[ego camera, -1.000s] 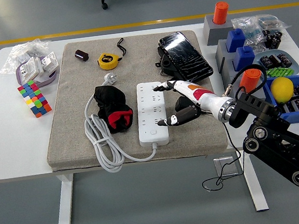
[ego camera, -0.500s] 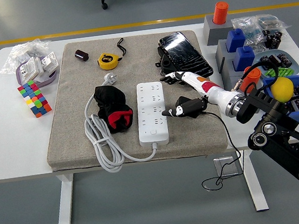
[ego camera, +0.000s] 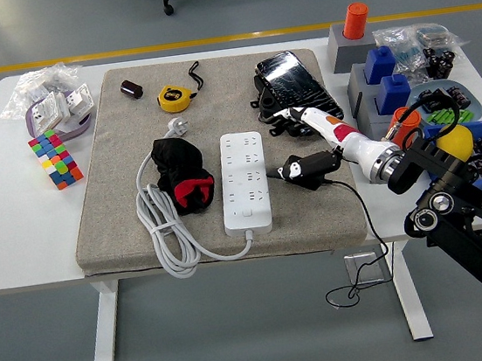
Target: Pull the plug out and thorw away
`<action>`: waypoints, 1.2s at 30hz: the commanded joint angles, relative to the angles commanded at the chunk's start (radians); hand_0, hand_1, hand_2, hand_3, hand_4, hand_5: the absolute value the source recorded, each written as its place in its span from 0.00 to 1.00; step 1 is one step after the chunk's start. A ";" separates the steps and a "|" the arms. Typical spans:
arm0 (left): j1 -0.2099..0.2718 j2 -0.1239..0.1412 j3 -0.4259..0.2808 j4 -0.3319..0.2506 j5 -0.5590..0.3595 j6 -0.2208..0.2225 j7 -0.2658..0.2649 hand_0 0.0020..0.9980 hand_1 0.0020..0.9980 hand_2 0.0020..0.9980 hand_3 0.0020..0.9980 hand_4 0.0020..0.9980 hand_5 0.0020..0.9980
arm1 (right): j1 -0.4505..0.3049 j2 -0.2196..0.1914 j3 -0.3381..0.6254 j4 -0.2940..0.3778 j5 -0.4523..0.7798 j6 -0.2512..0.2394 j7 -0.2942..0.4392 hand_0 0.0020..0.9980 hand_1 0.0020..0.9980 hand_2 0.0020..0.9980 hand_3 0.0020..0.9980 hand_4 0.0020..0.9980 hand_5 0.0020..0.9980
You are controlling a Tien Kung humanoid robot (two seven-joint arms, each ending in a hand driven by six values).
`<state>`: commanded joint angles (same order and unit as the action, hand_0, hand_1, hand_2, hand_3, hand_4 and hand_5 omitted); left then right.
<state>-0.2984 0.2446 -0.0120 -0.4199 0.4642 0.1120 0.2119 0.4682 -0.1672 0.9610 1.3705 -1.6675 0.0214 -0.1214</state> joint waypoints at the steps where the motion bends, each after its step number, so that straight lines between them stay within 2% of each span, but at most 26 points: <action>1: 0.000 0.000 0.000 0.000 0.000 0.000 0.000 0.53 0.67 0.69 0.66 0.83 0.69 | 0.000 0.000 0.003 0.002 0.000 0.000 0.000 0.85 0.85 0.81 0.81 1.00 0.31; 25: -0.004 -0.001 -0.002 0.000 -0.001 0.001 -0.001 0.53 0.67 0.69 0.66 0.83 0.69 | -0.011 -0.003 0.051 0.056 -0.002 0.002 0.003 0.83 0.82 0.79 0.79 1.00 0.31; 36: -0.004 -0.001 -0.003 0.000 -0.002 0.001 -0.001 0.53 0.66 0.69 0.66 0.83 0.69 | -0.015 -0.004 0.058 0.060 -0.004 0.007 -0.003 0.84 0.82 0.78 0.78 1.00 0.31</action>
<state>-0.3023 0.2432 -0.0147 -0.4196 0.4623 0.1134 0.2110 0.4535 -0.1716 1.0186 1.4307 -1.6713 0.0280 -0.1241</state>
